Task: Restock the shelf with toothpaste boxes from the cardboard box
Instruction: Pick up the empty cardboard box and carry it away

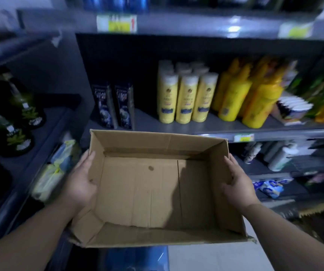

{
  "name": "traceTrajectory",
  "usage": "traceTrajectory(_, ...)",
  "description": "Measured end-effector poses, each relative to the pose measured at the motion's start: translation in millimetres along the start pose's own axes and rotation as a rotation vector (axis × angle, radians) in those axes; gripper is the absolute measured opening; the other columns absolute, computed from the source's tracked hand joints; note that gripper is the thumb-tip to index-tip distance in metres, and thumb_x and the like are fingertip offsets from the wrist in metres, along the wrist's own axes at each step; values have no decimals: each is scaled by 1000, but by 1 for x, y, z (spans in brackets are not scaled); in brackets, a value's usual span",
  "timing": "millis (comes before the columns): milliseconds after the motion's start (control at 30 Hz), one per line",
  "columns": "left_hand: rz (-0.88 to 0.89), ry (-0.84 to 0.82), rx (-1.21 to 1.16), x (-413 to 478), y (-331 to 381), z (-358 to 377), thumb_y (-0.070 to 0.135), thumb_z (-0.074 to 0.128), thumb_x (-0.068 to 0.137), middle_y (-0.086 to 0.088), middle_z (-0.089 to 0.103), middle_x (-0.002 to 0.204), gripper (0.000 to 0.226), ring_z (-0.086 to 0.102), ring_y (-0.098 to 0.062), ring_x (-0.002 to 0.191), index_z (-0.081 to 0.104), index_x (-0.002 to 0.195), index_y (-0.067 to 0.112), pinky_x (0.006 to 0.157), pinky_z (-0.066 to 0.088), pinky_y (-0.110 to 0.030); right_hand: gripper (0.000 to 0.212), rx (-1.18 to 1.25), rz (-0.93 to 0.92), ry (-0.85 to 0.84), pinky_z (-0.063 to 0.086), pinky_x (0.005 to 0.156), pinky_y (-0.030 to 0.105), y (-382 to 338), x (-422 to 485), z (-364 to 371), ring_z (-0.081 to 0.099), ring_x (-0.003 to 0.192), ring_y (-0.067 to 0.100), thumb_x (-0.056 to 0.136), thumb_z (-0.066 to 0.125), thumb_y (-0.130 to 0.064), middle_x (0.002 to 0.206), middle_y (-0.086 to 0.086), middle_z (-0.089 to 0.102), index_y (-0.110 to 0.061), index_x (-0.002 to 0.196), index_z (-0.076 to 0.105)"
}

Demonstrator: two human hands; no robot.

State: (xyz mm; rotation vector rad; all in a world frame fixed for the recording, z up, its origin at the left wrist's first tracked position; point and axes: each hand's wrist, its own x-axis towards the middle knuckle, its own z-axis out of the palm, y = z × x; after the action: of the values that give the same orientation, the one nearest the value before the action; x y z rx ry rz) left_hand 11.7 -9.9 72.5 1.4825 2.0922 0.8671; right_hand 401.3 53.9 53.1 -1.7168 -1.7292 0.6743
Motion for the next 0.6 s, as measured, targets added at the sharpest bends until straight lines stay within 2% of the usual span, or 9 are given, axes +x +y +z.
traceTrajectory(67, 71, -11, -16, -1, 35, -15, -18, 47, 83, 18, 9, 157, 87, 21, -5, 139, 19, 152, 27, 102, 28, -20, 79, -17, -27, 99, 43, 100, 34, -14, -11, -42, 48, 132, 24, 75, 54, 14, 157, -10, 29, -20, 146, 42)
traceTrajectory(133, 144, 1, -19, -1, 69, -25, -18, 47, 84, 20, 8, 157, 88, 31, -16, 138, 18, 152, 29, 89, 38, -22, 77, -55, -48, 209, 42, 102, 33, -29, -26, -83, 46, 135, 23, 76, 52, 15, 156, -6, 31, -17, 145, 44)
traceTrajectory(167, 185, 1, -26, -2, 85, -30, -17, 47, 85, 20, 8, 157, 86, 32, -18, 138, 18, 152, 29, 87, 38, -22, 76, -71, -46, 258, 43, 99, 31, -37, -35, -103, 46, 134, 23, 77, 52, 14, 156, -6, 32, -18, 145, 43)
traceTrajectory(267, 335, -19, -62, -2, 135, -40, -7, 52, 91, 16, 10, 158, 77, 26, -15, 141, 20, 152, 27, 99, 30, -22, 75, -109, -2, 384, 41, 84, 25, -55, -68, -159, 54, 124, 23, 82, 51, 12, 157, -11, 29, -21, 148, 39)
traceTrajectory(367, 472, -39, -68, -5, 183, -44, 2, 57, 92, 12, 15, 157, 72, 26, -16, 141, 24, 151, 26, 109, 26, -27, 74, -157, 23, 493, 42, 85, 24, -61, -106, -216, 52, 127, 21, 84, 53, 9, 157, -12, 28, -23, 149, 37)
traceTrajectory(467, 578, -40, -77, -22, 234, -38, 4, 61, 91, 10, 20, 157, 71, 28, -19, 141, 28, 150, 25, 112, 28, -34, 72, -203, 51, 594, 45, 80, 25, -64, -149, -272, 56, 122, 20, 86, 53, 7, 156, -17, 29, -27, 148, 38)
traceTrajectory(533, 627, -64, -129, -41, 267, -25, 2, 61, 89, 9, 23, 156, 71, 30, -20, 140, 30, 150, 23, 113, 29, -35, 71, -227, 87, 662, 48, 85, 27, -62, -181, -303, 55, 122, 20, 86, 52, 7, 155, -18, 30, -28, 147, 39)
traceTrajectory(600, 684, -110, -172, -62, 298, -7, -1, 61, 89, 6, 24, 156, 70, 29, -19, 141, 32, 149, 21, 113, 26, -32, 70, -255, 120, 737, 47, 97, 30, -53, -215, -330, 53, 127, 20, 85, 52, 8, 154, -17, 34, -27, 146, 43)
